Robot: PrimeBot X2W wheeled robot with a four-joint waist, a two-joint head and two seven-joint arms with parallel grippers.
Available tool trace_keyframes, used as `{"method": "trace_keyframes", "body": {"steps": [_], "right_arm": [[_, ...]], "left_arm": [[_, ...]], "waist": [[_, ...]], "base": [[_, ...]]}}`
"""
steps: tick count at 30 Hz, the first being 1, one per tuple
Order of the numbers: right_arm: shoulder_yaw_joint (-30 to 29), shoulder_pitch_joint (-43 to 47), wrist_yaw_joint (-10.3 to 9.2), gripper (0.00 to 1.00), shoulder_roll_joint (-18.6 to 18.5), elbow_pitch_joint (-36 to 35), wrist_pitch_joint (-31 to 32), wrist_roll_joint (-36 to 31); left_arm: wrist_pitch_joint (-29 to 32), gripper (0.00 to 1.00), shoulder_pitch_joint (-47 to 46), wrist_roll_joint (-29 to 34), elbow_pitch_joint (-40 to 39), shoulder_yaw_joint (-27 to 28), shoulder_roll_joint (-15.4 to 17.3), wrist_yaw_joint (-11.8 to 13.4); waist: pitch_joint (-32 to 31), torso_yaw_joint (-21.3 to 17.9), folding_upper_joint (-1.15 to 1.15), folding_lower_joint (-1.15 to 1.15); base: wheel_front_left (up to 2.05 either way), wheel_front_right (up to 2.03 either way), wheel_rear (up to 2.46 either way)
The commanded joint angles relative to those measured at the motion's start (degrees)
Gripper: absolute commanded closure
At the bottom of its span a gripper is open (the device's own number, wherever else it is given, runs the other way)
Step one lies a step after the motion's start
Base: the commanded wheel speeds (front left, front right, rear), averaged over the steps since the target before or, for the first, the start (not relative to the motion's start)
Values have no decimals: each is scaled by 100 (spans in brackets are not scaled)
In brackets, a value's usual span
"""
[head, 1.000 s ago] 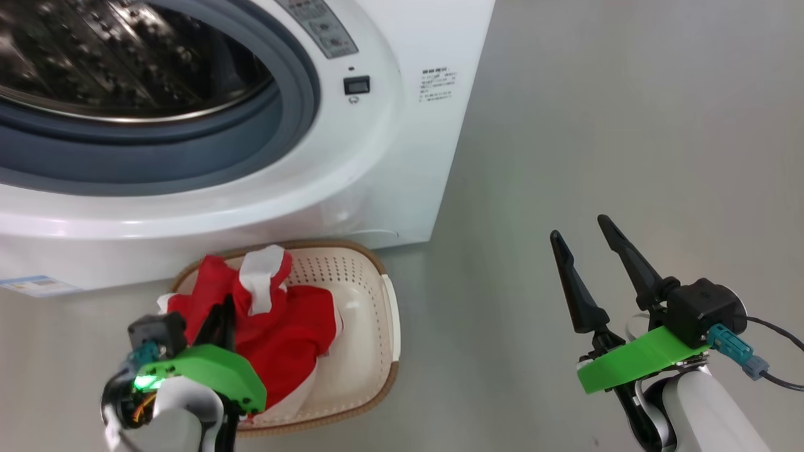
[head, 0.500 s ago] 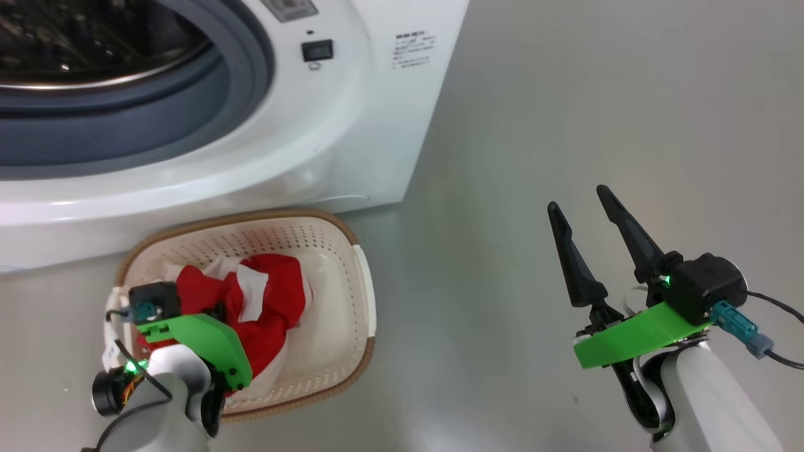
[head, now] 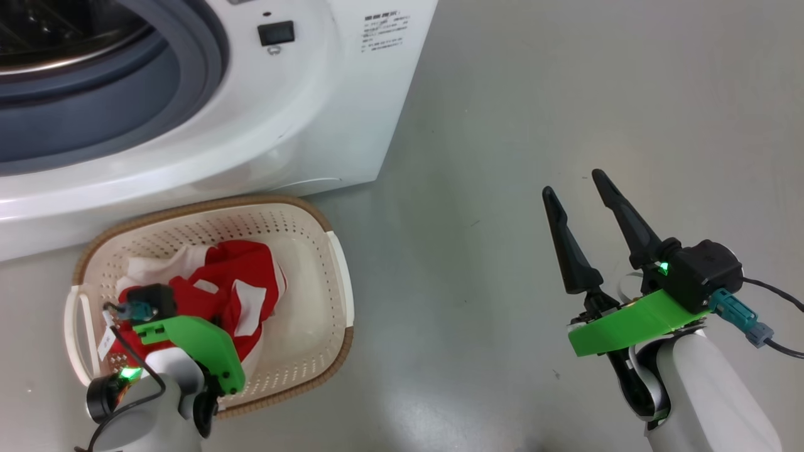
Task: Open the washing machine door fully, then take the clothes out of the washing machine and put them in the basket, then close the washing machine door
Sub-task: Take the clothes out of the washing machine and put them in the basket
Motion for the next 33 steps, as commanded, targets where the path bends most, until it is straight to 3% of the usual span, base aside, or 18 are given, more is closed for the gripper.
{"method": "trace_keyframes", "body": {"steps": [1,3,4,5,6,23,27,33], "right_arm": [[137,-45,36,0,9,-149,-37,30],[134,-50,36,0,15,-141,-37,32],[133,-51,36,0,18,-133,-37,33],[131,-53,36,0,20,-124,-37,35],[129,-53,36,0,21,-113,-37,34],[-42,165,36,0,-3,70,-37,-42],[-104,255,36,0,-31,118,-37,-88],[-164,377,36,0,-62,183,-37,-138]], "left_arm": [[-17,100,-35,-45,-25,106,199,-21],[-76,100,-55,-39,-8,83,198,-9],[-146,71,-64,-20,-4,58,197,-2],[-203,50,-75,-13,0,40,194,-7],[-261,0,-84,-18,3,33,187,-18],[-1377,0,207,-215,-220,52,105,-271],[-1440,0,411,-201,-604,52,124,-331],[-1446,0,1013,15,-2037,246,191,-337]], "waist": [[17,-7,0,0],[20,0,0,0],[17,5,0,0],[8,11,0,0],[-6,19,0,0],[-826,274,0,0],[-1094,376,0,0],[-1468,500,0,0]], "base": [[0,0,0],[0,0,0],[0,0,0],[0,0,0],[0,0,0],[0,0,0],[0,0,0],[0,0,0]]}}
